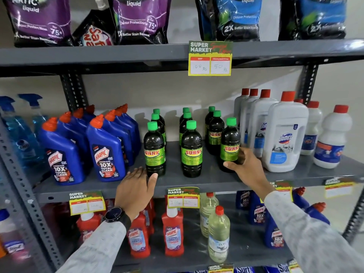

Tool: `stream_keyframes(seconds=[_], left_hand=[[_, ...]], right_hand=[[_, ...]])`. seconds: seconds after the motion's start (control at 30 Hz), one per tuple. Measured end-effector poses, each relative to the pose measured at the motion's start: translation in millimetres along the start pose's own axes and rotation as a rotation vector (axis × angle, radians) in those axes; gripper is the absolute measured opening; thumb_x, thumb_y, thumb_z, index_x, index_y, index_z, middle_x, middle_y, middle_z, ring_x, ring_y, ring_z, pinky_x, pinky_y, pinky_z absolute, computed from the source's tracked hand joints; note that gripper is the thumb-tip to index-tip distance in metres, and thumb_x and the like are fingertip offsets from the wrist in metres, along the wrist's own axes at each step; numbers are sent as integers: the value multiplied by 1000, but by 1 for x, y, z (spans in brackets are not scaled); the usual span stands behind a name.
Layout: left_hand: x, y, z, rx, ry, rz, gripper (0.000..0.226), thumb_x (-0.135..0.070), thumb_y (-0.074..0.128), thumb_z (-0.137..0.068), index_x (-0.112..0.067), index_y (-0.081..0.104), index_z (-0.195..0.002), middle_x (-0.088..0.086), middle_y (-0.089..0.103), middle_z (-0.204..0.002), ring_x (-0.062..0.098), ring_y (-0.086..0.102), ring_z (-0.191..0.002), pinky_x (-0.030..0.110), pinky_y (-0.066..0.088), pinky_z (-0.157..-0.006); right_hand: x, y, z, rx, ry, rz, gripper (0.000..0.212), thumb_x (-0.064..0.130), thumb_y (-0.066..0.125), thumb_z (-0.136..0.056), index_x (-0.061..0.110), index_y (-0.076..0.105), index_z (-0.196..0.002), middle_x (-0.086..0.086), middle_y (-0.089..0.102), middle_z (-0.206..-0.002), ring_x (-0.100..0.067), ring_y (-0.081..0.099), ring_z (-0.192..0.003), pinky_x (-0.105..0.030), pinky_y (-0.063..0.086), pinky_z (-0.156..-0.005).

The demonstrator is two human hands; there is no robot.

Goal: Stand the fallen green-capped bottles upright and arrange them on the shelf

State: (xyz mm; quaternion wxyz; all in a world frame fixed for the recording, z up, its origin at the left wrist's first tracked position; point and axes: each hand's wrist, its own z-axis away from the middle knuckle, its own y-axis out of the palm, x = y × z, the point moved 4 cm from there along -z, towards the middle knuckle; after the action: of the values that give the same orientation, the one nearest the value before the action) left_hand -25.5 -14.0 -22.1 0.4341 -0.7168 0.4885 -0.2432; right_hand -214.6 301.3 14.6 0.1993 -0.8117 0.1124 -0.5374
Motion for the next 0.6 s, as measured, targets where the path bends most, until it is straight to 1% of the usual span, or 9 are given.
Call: stream_keyframes(seconds=[0.23, 0.47, 0.6], left_hand=[[-1, 0, 0, -2, -5, -8, 74, -58, 15, -102, -10, 60, -138, 12, 62, -141, 26, 56, -134, 41, 38, -116], [0, 1, -2, -4, -2, -22, 75, -59, 13, -102, -12, 59, -138, 11, 61, -143, 24, 55, -135, 39, 38, -118], [1, 2, -1, 11, -10, -28, 75, -59, 12, -102, -12, 60, -137, 11, 62, -142, 23, 55, -135, 40, 38, -117]], right_hand=[[0, -1, 7, -35, -22, 13, 80, 33, 91, -77, 11, 53, -143, -5, 70, -133, -20, 65, -121, -30, 48, -100], [-3, -3, 10, -40, -26, 40, 79, 39, 91, -75, 14, 54, -141, -2, 72, -129, -16, 66, -112, -33, 52, -99], [-5, -2, 10, -27, -26, 39, 83, 41, 91, -75, 15, 52, -144, -1, 71, -131, -17, 66, -116, -35, 52, -102]])
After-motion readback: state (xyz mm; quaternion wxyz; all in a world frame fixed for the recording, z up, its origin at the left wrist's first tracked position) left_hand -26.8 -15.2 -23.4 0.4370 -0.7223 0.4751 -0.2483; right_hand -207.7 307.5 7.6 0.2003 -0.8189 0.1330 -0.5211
